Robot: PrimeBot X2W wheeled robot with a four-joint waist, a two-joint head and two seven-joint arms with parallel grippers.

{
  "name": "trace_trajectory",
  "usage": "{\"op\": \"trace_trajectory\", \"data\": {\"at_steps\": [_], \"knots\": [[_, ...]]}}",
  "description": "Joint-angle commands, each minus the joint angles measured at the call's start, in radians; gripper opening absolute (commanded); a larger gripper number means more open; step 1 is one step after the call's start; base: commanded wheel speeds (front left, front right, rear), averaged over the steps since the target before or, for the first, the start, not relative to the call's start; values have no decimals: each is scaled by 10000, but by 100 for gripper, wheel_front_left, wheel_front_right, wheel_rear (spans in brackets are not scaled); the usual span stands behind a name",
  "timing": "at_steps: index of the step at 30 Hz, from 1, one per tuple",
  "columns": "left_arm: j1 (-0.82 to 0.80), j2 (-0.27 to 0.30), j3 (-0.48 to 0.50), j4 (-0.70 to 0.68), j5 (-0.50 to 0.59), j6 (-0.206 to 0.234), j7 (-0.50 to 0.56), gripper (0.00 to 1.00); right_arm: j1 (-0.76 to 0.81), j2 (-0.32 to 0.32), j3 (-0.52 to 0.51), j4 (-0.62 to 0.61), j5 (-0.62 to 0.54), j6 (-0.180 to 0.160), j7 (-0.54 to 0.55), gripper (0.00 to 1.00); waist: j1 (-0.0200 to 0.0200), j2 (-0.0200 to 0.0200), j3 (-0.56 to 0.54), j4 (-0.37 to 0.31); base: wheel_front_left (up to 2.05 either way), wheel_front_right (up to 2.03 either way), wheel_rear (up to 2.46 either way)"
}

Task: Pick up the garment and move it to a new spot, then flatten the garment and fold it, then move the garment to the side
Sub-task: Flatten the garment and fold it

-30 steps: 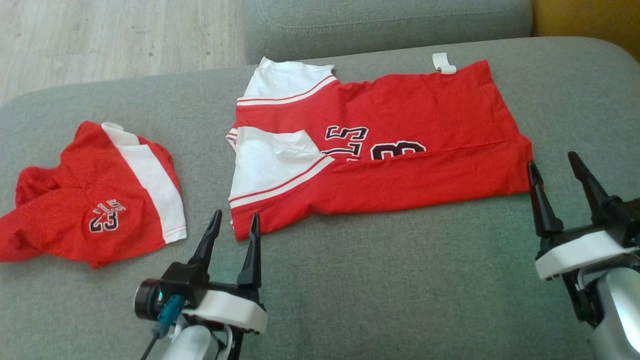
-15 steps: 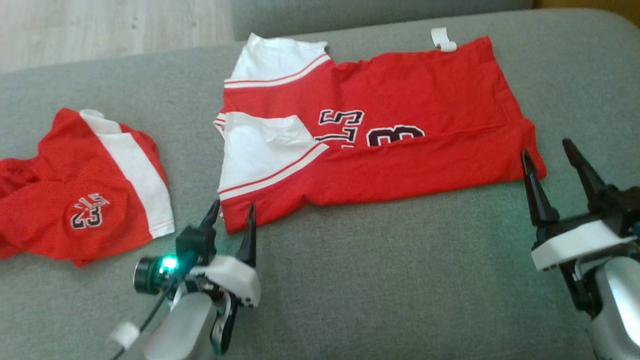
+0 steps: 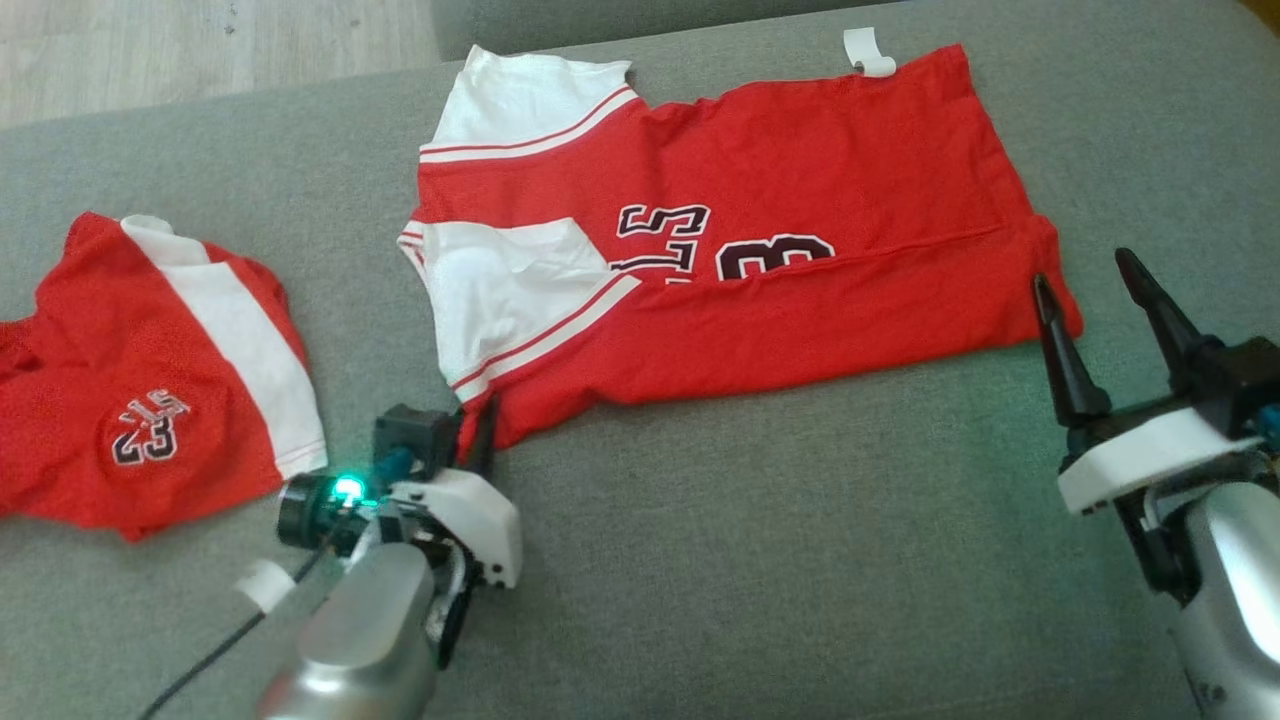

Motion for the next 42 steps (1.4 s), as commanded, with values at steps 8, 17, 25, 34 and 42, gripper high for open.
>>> {"op": "trace_trajectory", "data": {"at_steps": [8,17,25,34,42], "knots": [[-333,60,-125,-659,361,183,-1223,0,-967,-356,-226,1314,79,-7,1184,100,0,0,-21,504,0,0,0],[-389,267,-584,-1977,908,389,-1459,0,-1975,-159,-1305,4132,260,-7,2179,100,0,0,214,1081,0,0,0],[-258,427,-766,-2951,999,547,-1278,0,-2698,35,-1191,5581,576,-7,2561,100,0,0,526,1224,0,0,0],[-89,732,-791,-3550,994,795,-920,0,-3142,21,-505,6271,1203,-7,2796,0,0,0,586,1175,0,0,0],[488,1026,-746,-3359,772,924,-692,0,-3067,-481,25,6539,1037,-7,2038,0,0,0,-102,908,0,0,0]]}}
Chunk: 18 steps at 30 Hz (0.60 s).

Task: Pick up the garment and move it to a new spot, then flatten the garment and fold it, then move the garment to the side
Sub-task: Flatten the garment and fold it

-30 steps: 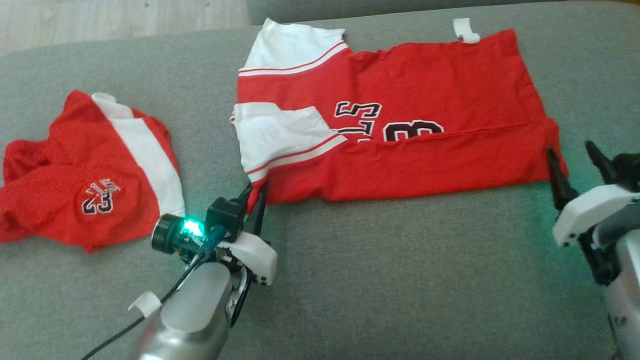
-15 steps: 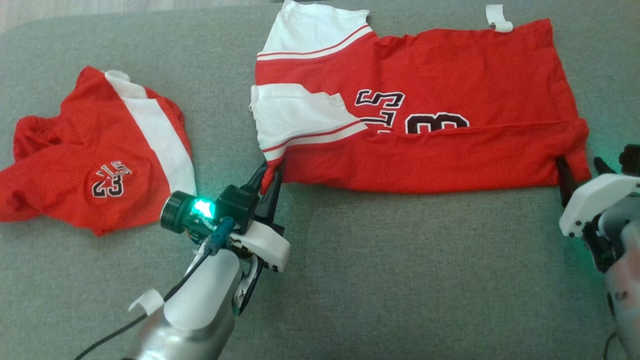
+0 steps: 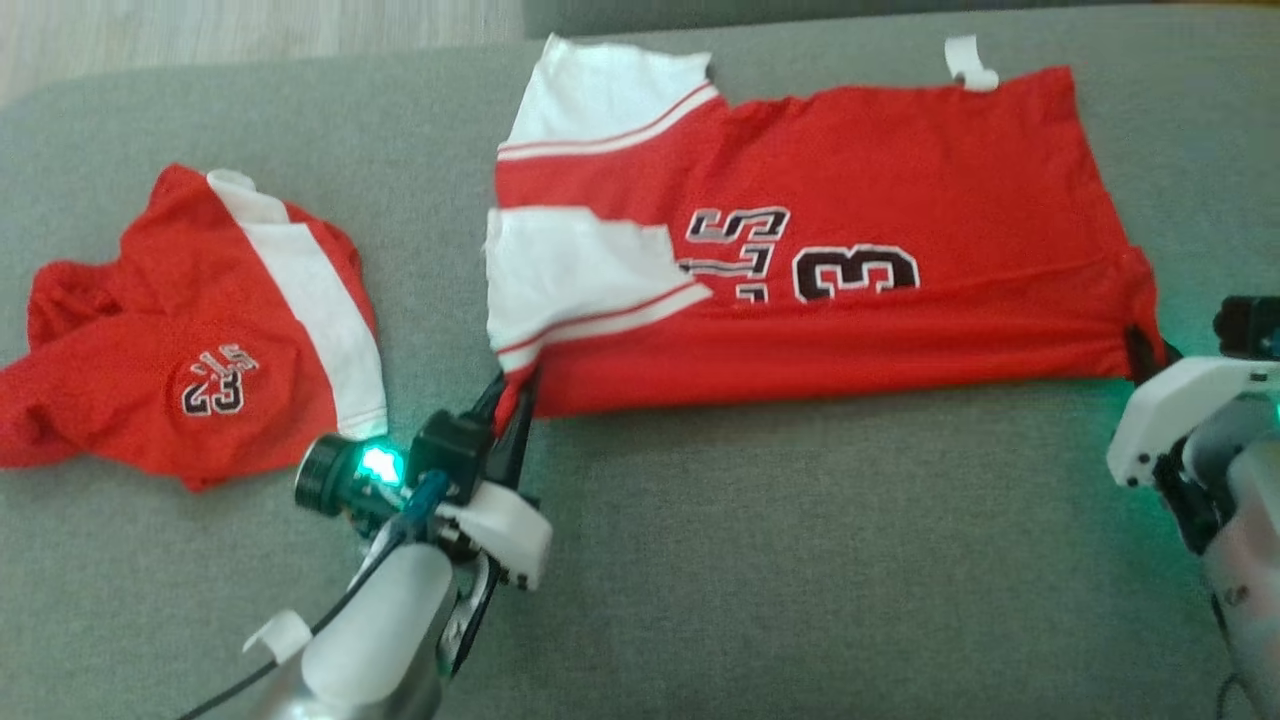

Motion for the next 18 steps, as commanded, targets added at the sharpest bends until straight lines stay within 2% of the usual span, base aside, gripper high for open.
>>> {"op": "trace_trajectory", "data": {"at_steps": [1,9,18], "knots": [[-142,270,364,-206,-64,90,-4,0,54,-368,196,-144,-125,-7,-171,0,0,0,-230,-98,0,0,0],[798,455,249,-239,-436,-12,396,0,890,-538,372,91,-45,-7,-469,0,0,0,-1344,-227,0,0,0],[1951,547,-156,-1015,-910,-369,1274,0,2176,-759,465,-585,407,-7,74,0,0,0,-2165,-422,0,0,0]]}}
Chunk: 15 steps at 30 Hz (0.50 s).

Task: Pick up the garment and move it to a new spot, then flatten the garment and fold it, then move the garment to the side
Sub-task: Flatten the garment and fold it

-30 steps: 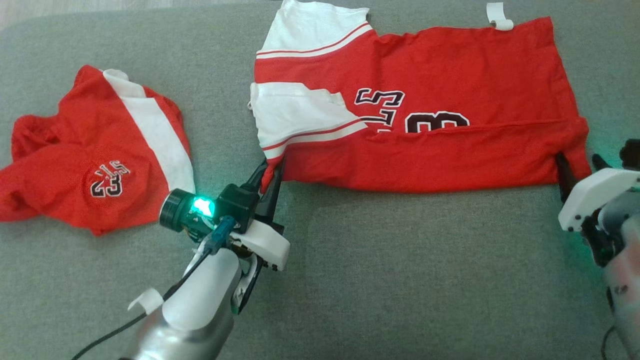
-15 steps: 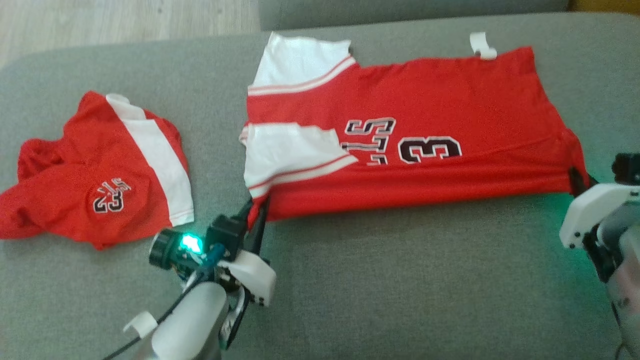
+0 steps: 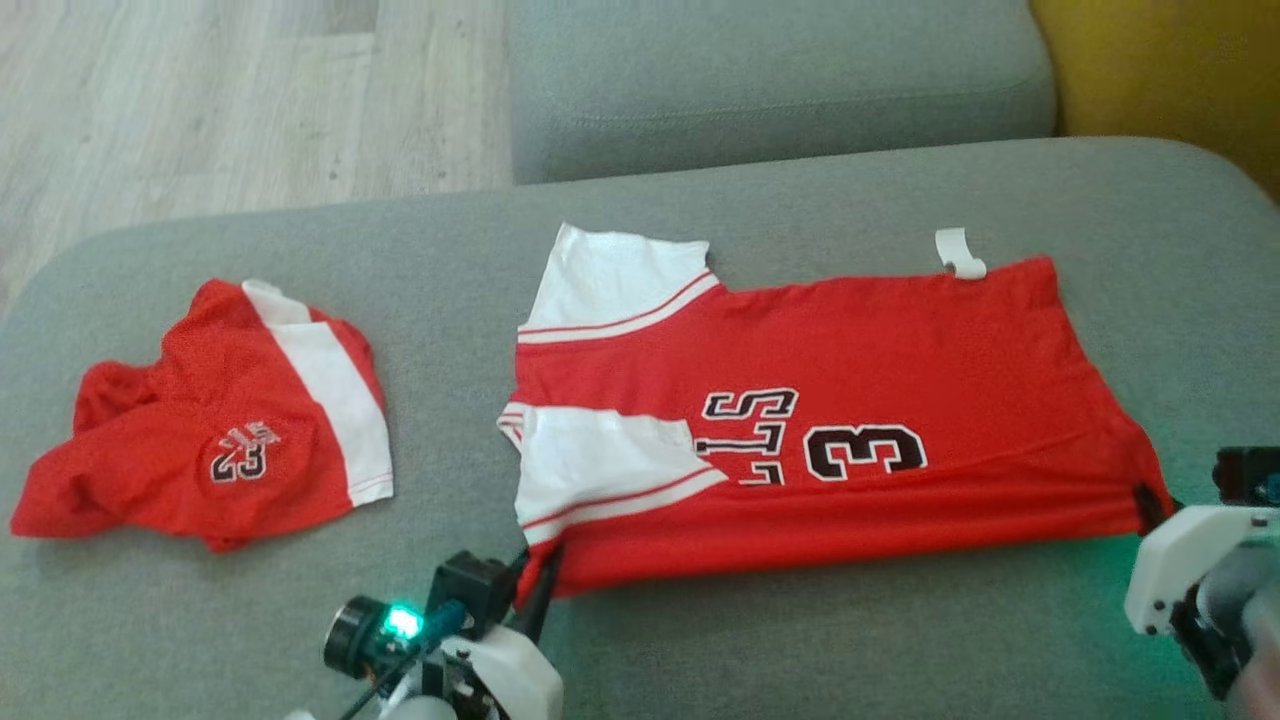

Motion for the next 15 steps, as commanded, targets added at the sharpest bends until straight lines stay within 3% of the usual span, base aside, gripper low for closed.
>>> {"op": "trace_trajectory", "data": {"at_steps": [1,4,5,6,7,8,15], "knots": [[-376,238,291,-321,-35,32,12,0,-38,-367,66,-321,98,-9,8,0,3,-1,-58,-82,0,0,0],[-253,227,247,-406,-89,99,148,0,234,-354,-94,-588,142,-9,199,4,3,-1,-68,-175,0,0,0],[-241,226,241,-409,-94,126,162,0,281,-359,-185,-689,116,-9,189,100,3,-1,-52,-200,0,0,0],[-244,227,233,-407,-89,154,170,12,309,-343,-308,-772,104,-9,196,100,3,-1,-28,-225,0,0,0],[-256,231,231,-408,-84,179,171,66,320,-322,-420,-883,55,-9,167,100,3,-1,0,-251,0,0,0],[-267,240,232,-410,-82,202,165,97,319,-284,-541,-1003,17,-9,152,100,3,-1,31,-275,0,0,0],[-396,434,598,-668,-218,451,-192,100,256,181,-1658,-2056,-413,-9,-440,100,3,-1,349,-344,0,0,0]]}}
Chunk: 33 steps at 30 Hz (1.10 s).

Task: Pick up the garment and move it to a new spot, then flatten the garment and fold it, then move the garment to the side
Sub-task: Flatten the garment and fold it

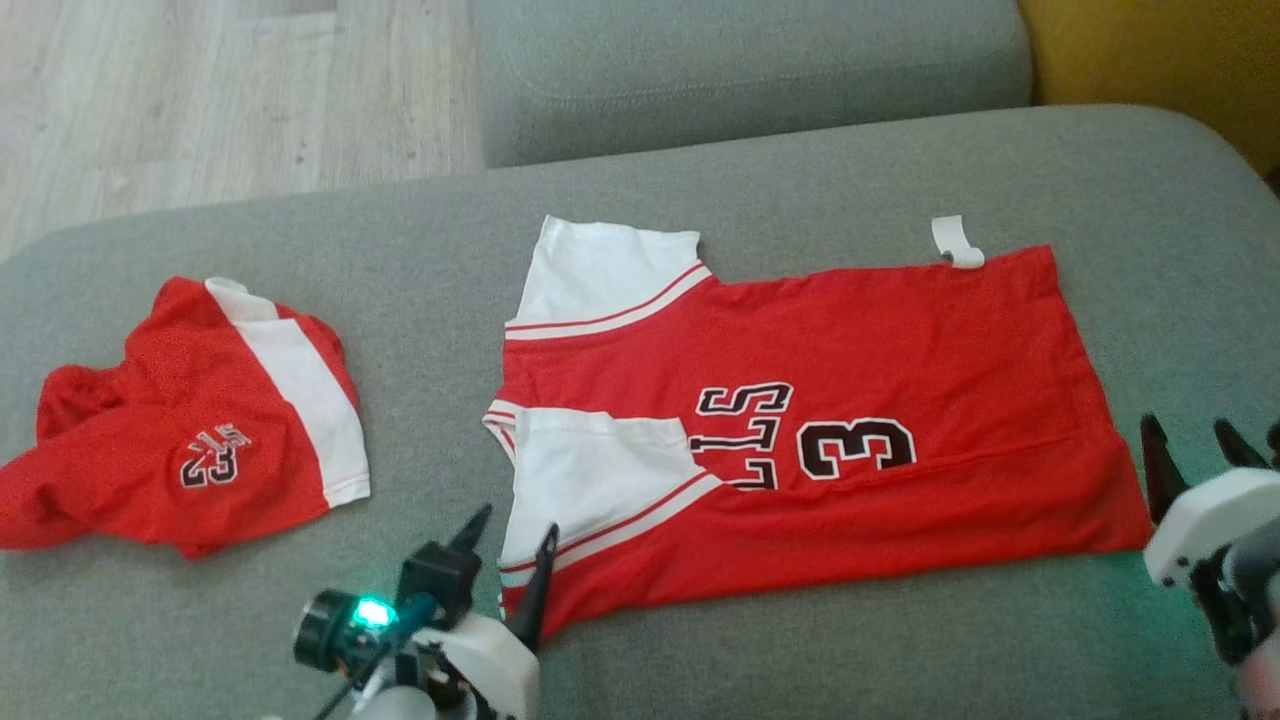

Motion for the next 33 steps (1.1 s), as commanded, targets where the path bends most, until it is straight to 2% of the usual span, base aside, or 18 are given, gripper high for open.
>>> {"op": "trace_trajectory", "data": {"at_steps": [1,8,11,12,15,18,21,23,24,26,31,33], "knots": [[-508,206,476,-371,-67,91,-200,100,-227,-36,76,-460,-149,-9,-230,100,0,-1,96,1,0,0,0],[-1710,901,1085,-1206,-137,-177,-515,100,-557,545,-626,-2115,-1023,-9,-841,100,0,-1,860,-129,0,0,0],[-2622,1349,1133,-1423,-147,-760,-145,100,-885,615,-507,-2683,-1293,-9,-650,100,0,-1,1341,-303,0,0,0],[-2622,1349,1133,-1423,-147,-760,-145,100,-885,615,-507,-2683,-1293,-9,-650,100,0,-1,1341,-303,0,0,0],[-3829,1921,1174,-1377,-71,-1375,512,100,-1351,582,-307,-3066,-1559,-9,-423,100,0,-1,1950,-537,0,0,0],[-5178,2297,1266,-1020,-236,-1859,1244,100,-1920,617,-75,-3377,-1620,-9,-276,100,0,-1,2560,-810,0,0,0],[-6453,2457,1213,-374,-738,-2158,2152,100,-2515,625,235,-3558,-1621,-9,-203,100,0,-1,3121,-1097,0,0,0],[-7190,2540,1026,91,-1193,-2243,2902,100,-2884,637,467,-3615,-1597,-9,-183,100,0,-1,3443,-1282,0,0,0],[-7892,2726,592,330,-1667,-2269,3613,100,-3235,656,710,-3661,-1540,-9,-170,100,0,-1,3776,-1455,0,0,0],[-8475,2990,64,423,-2233,-2274,4190,100,-3582,653,891,-3637,-1513,-9,-190,100,0,-1,4052,-1629,0,0,0],[-9467,3748,-1215,624,-3284,-2277,5038,100,-4313,719,1234,-3452,-1482,-9,-311,100,0,-1,4510,-1972,0,0,0],[-9784,3890,-1531,778,-3592,-2277,5089,100,-4514,726,1318,-3380,-1446,-9,-361,100,0,-1,4637,-2041,0,0,0]]}}
